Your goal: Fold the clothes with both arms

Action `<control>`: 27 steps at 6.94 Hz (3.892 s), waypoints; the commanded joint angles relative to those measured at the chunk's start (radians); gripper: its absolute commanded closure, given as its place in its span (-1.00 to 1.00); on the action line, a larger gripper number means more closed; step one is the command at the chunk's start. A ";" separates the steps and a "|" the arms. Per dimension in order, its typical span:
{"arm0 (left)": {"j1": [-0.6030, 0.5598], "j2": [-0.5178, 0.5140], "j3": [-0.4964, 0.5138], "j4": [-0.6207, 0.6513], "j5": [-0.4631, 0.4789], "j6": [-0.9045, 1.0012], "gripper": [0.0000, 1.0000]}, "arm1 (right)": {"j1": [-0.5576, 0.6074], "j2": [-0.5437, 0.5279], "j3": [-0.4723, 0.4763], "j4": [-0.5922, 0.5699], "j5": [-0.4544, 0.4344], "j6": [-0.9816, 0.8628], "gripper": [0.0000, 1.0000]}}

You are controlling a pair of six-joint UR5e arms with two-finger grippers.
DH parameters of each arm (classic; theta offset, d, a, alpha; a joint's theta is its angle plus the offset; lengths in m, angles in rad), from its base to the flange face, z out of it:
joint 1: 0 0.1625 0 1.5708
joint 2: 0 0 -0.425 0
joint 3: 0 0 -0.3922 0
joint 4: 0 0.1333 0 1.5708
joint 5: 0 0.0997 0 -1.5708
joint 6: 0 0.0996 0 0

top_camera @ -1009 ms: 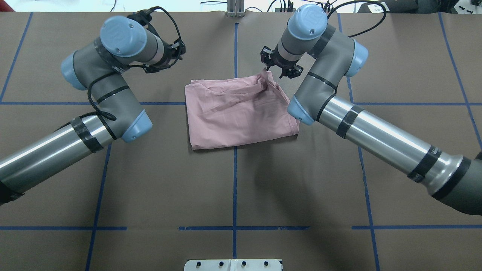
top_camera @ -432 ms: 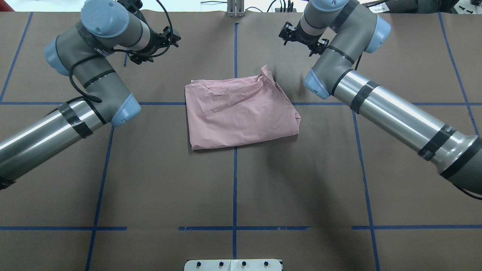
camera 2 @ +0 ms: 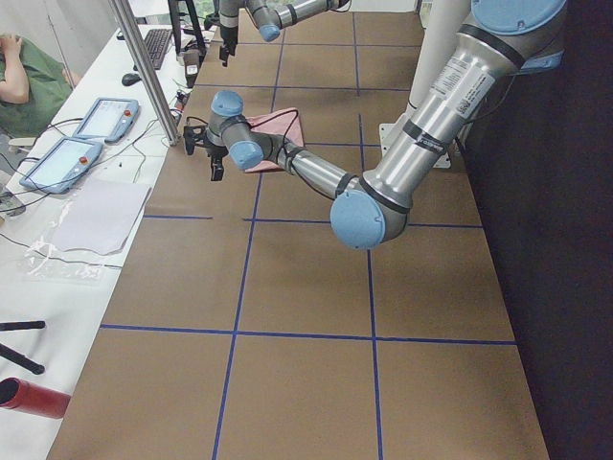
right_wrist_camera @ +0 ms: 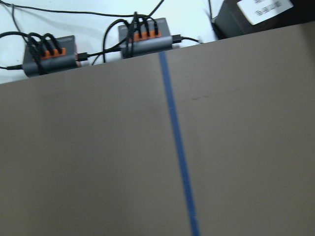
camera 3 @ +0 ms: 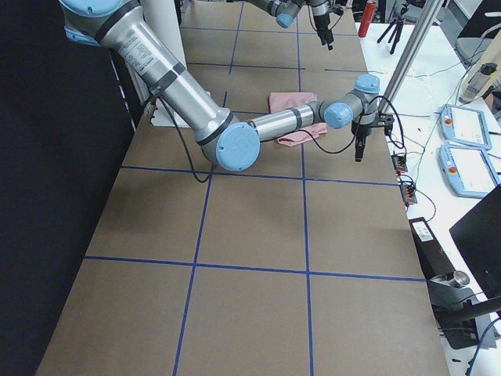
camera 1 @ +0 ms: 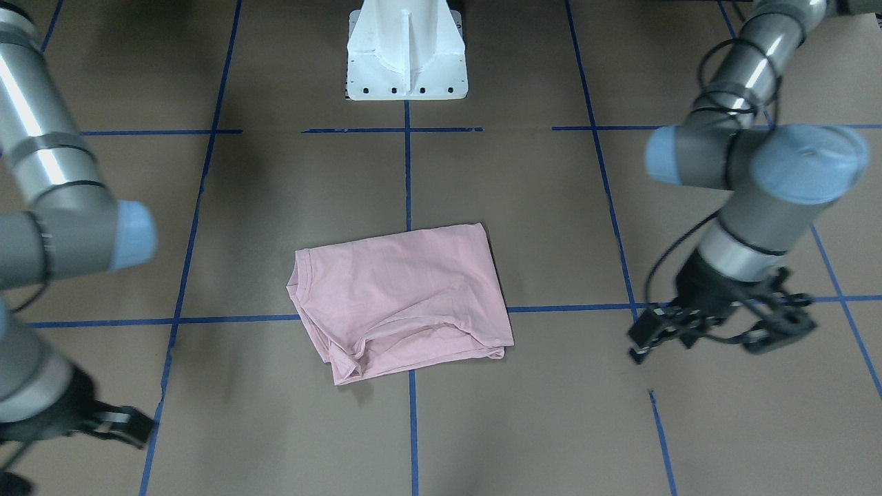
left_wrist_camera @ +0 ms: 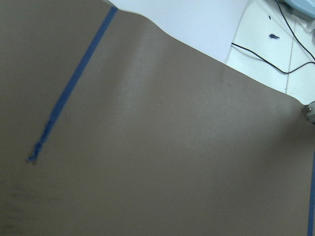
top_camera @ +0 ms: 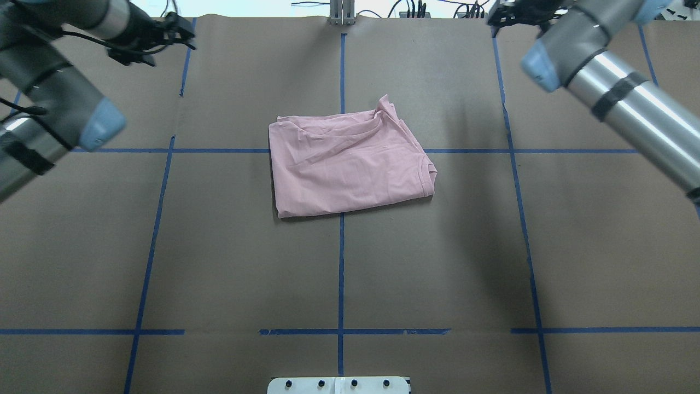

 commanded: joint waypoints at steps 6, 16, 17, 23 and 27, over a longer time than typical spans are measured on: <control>-0.446 0.499 -0.199 0.259 -0.205 1.191 -1.00 | 0.466 -0.513 0.461 -0.572 0.161 -1.042 -1.00; -0.434 0.541 -0.170 0.313 -0.190 1.136 -1.00 | 0.375 -0.759 0.479 -0.180 0.225 -0.730 -1.00; -0.434 0.549 -0.164 0.315 -0.193 1.136 -1.00 | 0.375 -0.761 0.476 -0.181 0.227 -0.732 -1.00; -0.434 0.550 -0.172 0.447 -0.209 1.145 -1.00 | 0.380 -0.756 0.486 -0.190 0.254 -0.718 -1.00; -0.434 0.549 -0.173 0.445 -0.209 1.145 -1.00 | 0.380 -0.756 0.482 -0.192 0.253 -0.717 -1.00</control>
